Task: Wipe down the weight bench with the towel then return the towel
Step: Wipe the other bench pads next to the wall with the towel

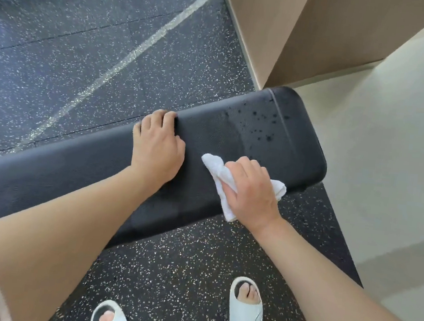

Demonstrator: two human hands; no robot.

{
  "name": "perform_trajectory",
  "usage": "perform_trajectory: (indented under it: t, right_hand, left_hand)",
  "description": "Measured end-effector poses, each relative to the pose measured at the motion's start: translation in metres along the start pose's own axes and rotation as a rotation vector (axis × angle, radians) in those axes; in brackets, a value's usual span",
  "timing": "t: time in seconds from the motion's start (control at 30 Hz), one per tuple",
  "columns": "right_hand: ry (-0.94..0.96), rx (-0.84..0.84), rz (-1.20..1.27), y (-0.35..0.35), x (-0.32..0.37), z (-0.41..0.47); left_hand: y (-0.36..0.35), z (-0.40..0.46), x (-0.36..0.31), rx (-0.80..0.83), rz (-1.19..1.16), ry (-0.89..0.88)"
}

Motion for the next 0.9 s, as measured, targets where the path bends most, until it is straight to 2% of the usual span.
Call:
perform_trajectory:
  t: [0.13,0.3,0.57,0.67,0.8,0.9]
  right_hand:
    - [0.022,0.006,0.068,0.001,0.000,0.004]
    - [0.080,-0.028,0.107,-0.002,0.001,0.016]
    - [-0.039,-0.112,0.164,-0.039,0.015,0.161]
    - [-0.090,-0.026,0.116,-0.055,0.022,0.207]
    - [-0.136,0.267,0.080,-0.088,0.016,0.257]
    - [-0.198,0.469,0.001,-0.112,0.007,0.262]
  left_hand:
    - [-0.015,-0.018,-0.007,-0.129,-0.013,0.093]
    - [-0.019,-0.017,-0.004,-0.169,-0.002,0.134]
    - [-0.022,-0.012,-0.002,-0.181,0.062,0.126]
    - [-0.023,-0.011,-0.005,-0.167,0.077,0.122]
    - [-0.021,-0.012,-0.005,-0.170,0.078,0.126]
    - [-0.022,-0.010,-0.006,-0.177,0.086,0.121]
Point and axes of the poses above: each hand's wrist, its own z-axis towards the middle knuckle, its own y-axis out of the back of the hand, x = y × z, the point moved 8 cm from there along z, towards the middle knuckle, and after that the axes turned 10 degrees about -y, right-handed, at the moved point
